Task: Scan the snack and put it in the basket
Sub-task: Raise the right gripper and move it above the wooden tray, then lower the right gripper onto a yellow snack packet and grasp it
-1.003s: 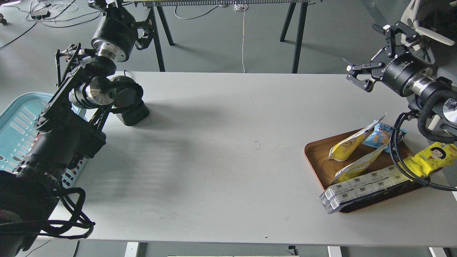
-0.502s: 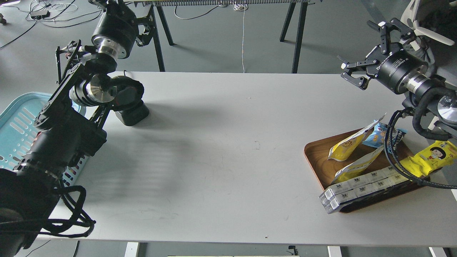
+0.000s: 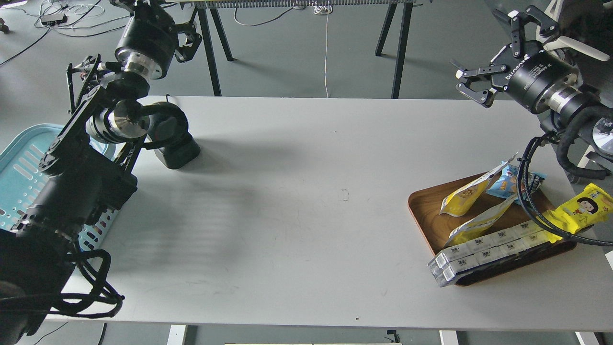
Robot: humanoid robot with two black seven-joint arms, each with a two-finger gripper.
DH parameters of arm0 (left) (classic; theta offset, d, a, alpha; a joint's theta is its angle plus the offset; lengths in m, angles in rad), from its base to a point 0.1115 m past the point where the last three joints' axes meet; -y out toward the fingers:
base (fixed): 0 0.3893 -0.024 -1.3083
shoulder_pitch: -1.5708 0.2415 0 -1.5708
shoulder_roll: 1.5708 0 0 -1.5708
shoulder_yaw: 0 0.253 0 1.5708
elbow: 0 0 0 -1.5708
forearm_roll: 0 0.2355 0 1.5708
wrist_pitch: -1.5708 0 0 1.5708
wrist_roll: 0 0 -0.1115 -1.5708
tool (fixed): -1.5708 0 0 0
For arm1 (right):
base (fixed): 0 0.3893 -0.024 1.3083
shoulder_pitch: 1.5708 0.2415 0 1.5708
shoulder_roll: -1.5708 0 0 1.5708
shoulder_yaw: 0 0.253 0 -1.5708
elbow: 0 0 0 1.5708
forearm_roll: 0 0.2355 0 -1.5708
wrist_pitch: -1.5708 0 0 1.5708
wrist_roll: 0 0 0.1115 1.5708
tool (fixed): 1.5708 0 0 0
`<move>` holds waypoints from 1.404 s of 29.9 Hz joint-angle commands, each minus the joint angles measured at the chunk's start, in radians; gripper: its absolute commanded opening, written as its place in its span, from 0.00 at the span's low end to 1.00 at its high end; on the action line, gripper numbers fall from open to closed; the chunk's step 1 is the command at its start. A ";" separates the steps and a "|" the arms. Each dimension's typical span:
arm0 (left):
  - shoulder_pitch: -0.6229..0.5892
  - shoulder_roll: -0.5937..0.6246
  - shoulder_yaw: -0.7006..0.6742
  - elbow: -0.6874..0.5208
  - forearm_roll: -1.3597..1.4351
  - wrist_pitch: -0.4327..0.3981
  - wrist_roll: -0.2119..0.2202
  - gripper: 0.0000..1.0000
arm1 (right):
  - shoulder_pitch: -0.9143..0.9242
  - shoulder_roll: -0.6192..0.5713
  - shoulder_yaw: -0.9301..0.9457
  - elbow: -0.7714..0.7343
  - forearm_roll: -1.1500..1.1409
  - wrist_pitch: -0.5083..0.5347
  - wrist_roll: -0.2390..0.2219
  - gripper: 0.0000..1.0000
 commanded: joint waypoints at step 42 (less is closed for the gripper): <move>0.000 0.000 0.000 -0.011 -0.001 0.001 -0.061 1.00 | 1.185 -0.117 -1.316 0.500 0.083 -0.524 -0.469 0.98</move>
